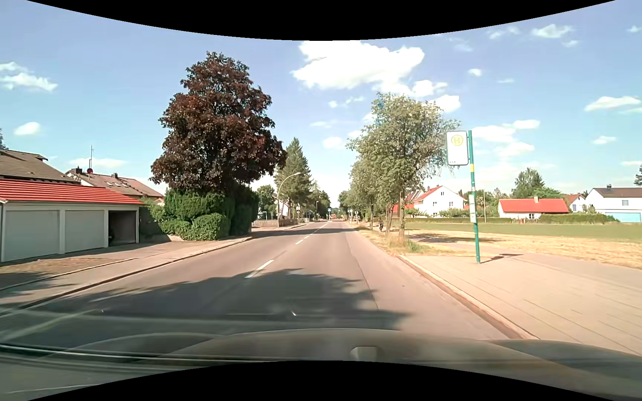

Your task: Follow the waypoints while adhering to traffic rules and regulations

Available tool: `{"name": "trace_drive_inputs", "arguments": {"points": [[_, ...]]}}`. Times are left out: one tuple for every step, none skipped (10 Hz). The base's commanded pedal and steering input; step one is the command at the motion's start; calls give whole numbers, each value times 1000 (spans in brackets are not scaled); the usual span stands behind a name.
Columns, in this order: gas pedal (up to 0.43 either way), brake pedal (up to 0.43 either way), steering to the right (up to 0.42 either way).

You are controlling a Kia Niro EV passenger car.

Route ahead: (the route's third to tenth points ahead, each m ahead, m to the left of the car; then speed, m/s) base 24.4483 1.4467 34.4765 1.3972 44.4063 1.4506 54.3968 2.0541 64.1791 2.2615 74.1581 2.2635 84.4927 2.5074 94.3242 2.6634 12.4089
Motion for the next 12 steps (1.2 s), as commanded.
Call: {"name": "trace_drive_inputs", "arguments": {"points": [[39,6,0],[39,6,0],[39,6,-1],[39,6,-5],[39,6,-8],[39,6,-5],[39,6,0],[39,6,2],[39,6,2],[39,6,1],[39,6,-1],[39,6,-1]]}}
